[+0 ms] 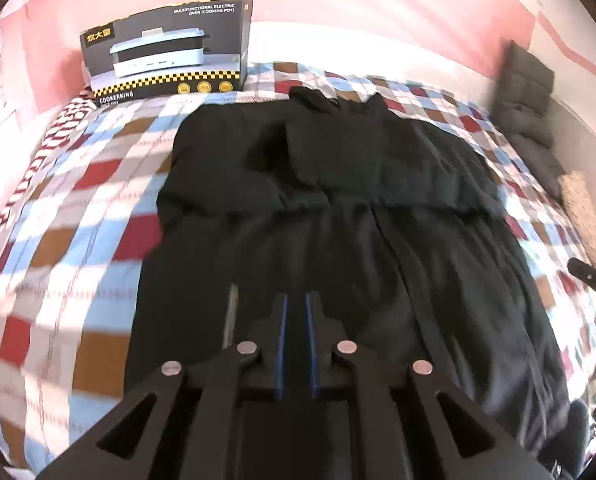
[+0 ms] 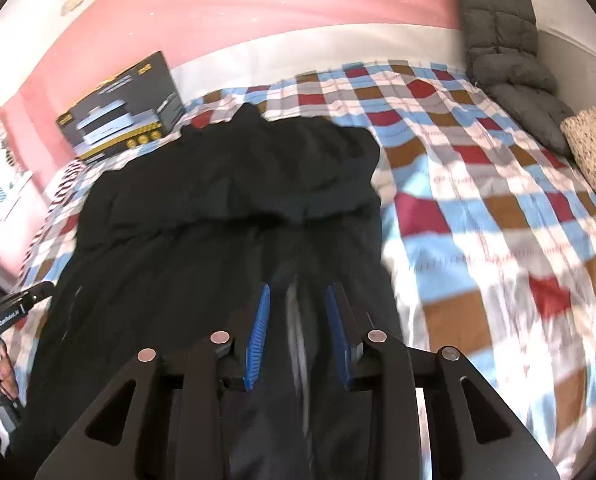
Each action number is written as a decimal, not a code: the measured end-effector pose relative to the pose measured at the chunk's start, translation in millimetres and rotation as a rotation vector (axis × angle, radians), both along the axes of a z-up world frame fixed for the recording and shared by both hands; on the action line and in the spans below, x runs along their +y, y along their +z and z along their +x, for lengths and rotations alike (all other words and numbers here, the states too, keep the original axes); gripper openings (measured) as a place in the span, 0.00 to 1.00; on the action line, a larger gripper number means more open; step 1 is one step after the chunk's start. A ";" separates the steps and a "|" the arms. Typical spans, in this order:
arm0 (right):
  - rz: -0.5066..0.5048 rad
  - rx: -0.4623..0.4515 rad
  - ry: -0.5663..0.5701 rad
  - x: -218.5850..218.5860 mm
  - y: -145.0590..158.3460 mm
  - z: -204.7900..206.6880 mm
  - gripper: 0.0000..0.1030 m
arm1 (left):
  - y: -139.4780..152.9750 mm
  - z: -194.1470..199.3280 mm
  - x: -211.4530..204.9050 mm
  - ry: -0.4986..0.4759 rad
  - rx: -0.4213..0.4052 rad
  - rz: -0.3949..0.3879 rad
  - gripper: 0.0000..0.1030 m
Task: Fold large clothes
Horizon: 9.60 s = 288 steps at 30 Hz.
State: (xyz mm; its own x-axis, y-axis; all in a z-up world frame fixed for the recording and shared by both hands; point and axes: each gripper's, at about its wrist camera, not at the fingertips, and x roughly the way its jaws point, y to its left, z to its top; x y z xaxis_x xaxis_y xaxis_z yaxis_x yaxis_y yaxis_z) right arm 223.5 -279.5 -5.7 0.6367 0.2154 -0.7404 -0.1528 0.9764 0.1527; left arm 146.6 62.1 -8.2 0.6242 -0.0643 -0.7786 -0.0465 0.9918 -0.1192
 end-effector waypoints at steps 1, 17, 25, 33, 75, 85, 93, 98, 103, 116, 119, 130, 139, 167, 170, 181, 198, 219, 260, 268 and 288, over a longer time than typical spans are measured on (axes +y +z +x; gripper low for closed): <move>0.003 0.002 0.007 2.5 1.3 -14.3 0.31 | 1.7 -12.9 -1.8 -0.002 0.001 -0.006 0.10; -0.016 -0.018 0.082 29.9 11.3 -130.9 0.48 | 22.5 -125.7 -14.6 -0.010 -0.021 -0.019 0.29; -0.010 -0.033 0.082 23.6 13.0 -159.4 0.49 | 25.2 -151.3 -22.8 -0.019 -0.021 -0.017 0.35; 0.003 -0.055 0.063 15.3 17.2 -170.9 0.56 | 30.7 -164.1 -24.5 -0.014 -0.041 -0.003 0.40; 0.130 0.288 -0.137 -90.5 -83.3 -106.2 0.66 | -67.1 -129.9 71.7 0.176 0.185 -0.046 0.60; 0.224 0.382 -0.113 -95.6 -104.8 -107.0 0.68 | -80.4 -127.5 86.6 0.200 0.182 -0.132 0.65; 0.338 0.440 -0.064 -99.3 -108.1 -114.4 0.70 | -85.7 -143.5 76.9 0.146 0.201 -0.189 0.65; 0.321 0.438 -0.084 -93.8 -113.8 -103.5 0.70 | -92.2 -134.3 76.4 0.142 0.220 -0.206 0.75; 0.265 0.434 -0.069 -86.2 -106.2 -107.5 0.52 | -90.2 -137.3 66.8 0.116 0.224 -0.131 0.70; 0.404 0.319 -0.002 -91.9 -50.2 -121.9 0.21 | -30.4 -156.8 81.9 0.126 0.094 -0.237 0.16; 0.408 0.290 0.008 -93.7 -34.9 -124.7 0.20 | -11.0 -161.3 87.5 0.122 0.039 -0.268 0.15; 0.456 0.304 -0.008 -97.9 -42.5 -133.6 0.15 | -4.4 -164.0 96.7 0.128 0.025 -0.314 0.15; 0.554 0.239 -0.002 -105.0 -13.8 -122.4 0.15 | 33.0 -157.3 104.4 0.150 -0.075 -0.378 0.15; 0.649 0.020 -0.006 -80.2 86.3 108.9 0.15 | 121.7 66.5 129.3 0.164 -0.298 -0.348 0.15; 0.644 0.044 -0.022 -71.3 81.3 147.8 0.15 | 118.5 106.4 131.9 0.177 -0.274 -0.332 0.15; 0.560 0.230 -0.101 -38.5 0.8 286.3 0.17 | 35.5 249.0 139.6 0.247 -0.082 -0.250 0.16; 0.577 0.039 -0.087 -67.5 4.4 292.5 0.73 | 42.3 254.5 184.7 0.283 -0.160 -0.374 0.66; 0.140 0.129 -0.089 -7.2 -58.0 329.6 0.19 | -39.4 297.7 140.2 0.247 -0.066 -0.063 0.24; 0.010 0.021 0.001 -11.4 -61.6 192.9 0.34 | -45.0 170.0 108.0 0.163 -0.090 0.015 0.34; 0.038 0.050 -0.051 -26.0 -41.5 173.4 0.54 | -19.7 145.0 105.5 0.167 -0.064 -0.025 0.34; 0.488 0.228 -0.181 -79.8 -98.0 115.6 0.74 | -52.9 71.6 145.9 0.290 0.025 -0.311 0.50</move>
